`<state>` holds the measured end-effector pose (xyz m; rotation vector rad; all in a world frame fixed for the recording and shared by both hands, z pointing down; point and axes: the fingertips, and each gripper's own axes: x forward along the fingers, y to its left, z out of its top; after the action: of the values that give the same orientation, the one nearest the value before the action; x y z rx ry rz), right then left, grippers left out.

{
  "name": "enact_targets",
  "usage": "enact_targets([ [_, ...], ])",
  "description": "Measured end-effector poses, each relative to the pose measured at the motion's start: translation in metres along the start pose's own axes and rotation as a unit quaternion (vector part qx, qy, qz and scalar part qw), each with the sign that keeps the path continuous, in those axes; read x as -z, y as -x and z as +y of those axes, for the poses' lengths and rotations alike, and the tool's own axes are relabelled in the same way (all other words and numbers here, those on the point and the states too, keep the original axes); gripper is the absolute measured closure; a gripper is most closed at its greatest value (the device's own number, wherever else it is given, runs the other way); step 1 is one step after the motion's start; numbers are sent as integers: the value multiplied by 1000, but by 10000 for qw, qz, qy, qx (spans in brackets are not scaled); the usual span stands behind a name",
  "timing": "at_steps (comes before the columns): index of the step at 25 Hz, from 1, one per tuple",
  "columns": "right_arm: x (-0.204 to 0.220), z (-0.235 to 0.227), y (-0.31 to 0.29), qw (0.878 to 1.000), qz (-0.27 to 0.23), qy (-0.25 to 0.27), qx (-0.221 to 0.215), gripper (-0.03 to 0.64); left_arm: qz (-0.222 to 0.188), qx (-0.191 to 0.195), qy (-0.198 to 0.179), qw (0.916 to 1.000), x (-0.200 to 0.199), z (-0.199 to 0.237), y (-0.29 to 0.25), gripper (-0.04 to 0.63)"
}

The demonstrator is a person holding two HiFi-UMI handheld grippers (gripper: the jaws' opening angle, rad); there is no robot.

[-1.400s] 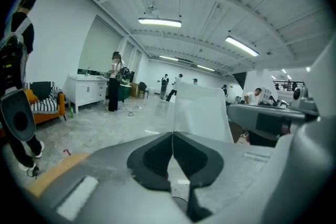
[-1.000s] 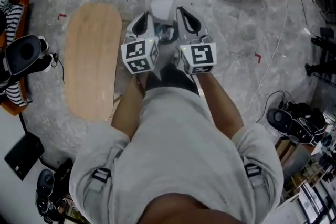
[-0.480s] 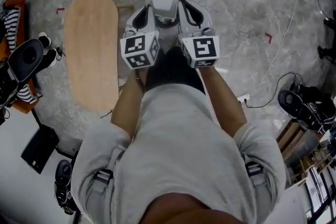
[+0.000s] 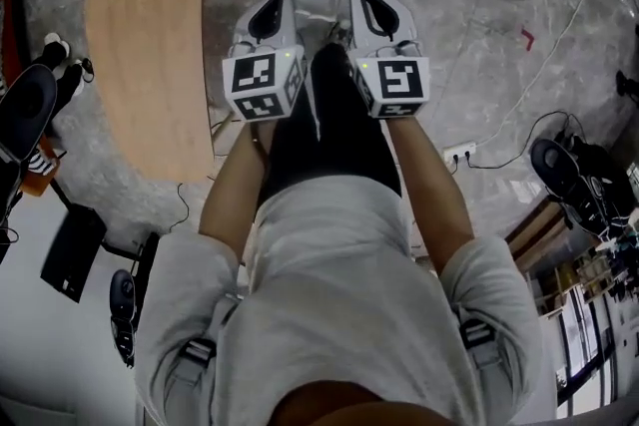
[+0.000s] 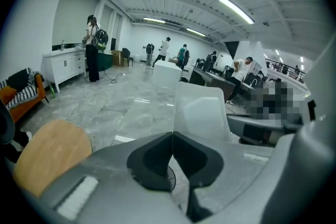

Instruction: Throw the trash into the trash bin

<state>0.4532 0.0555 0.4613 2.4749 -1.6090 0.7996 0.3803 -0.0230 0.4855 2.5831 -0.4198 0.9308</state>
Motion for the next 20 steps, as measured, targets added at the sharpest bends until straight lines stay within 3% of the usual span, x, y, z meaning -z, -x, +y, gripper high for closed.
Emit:
enact_targets([
  [6,59,6,-37,9996,285,-12,-85,609,281,53,-165,9995,53,30,-35,574],
  [13,139,-3,-77,9976,669,162,-114,609,829,97,380,9958,141,48,-88,575],
  [20,207,-14,-93,9948,1016,-44,-16,609,1148,129,467,9922,203,57,-126,575],
])
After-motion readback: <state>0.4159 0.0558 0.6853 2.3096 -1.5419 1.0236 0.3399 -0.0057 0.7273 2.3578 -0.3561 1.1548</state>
